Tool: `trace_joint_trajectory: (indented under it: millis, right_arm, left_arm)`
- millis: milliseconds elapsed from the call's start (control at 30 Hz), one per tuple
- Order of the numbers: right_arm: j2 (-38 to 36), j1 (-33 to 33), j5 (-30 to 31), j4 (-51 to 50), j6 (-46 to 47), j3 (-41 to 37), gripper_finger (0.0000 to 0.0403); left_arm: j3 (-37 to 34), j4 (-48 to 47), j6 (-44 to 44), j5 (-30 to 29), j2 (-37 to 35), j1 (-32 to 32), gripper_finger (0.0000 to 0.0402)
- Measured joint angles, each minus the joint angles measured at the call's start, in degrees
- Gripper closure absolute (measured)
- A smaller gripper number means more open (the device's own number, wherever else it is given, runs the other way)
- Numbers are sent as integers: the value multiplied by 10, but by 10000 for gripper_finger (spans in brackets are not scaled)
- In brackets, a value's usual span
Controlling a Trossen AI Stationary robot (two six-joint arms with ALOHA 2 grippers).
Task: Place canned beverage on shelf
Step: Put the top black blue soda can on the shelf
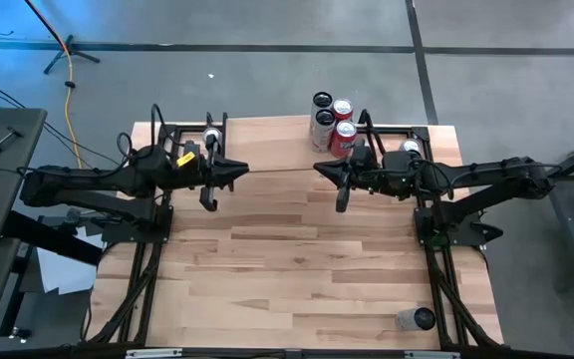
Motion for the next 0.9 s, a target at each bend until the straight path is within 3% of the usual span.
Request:
trace_joint_trajectory:
  millis: [467,900]
  right_arm:
    - [0,0,0,-3,0,0,403]
    - [0,-4,15,-21,-8,0,374]
  left_arm:
    - [0,3,5,-2,0,0,355]
    - [0,-1,9,-68,0,0,301]
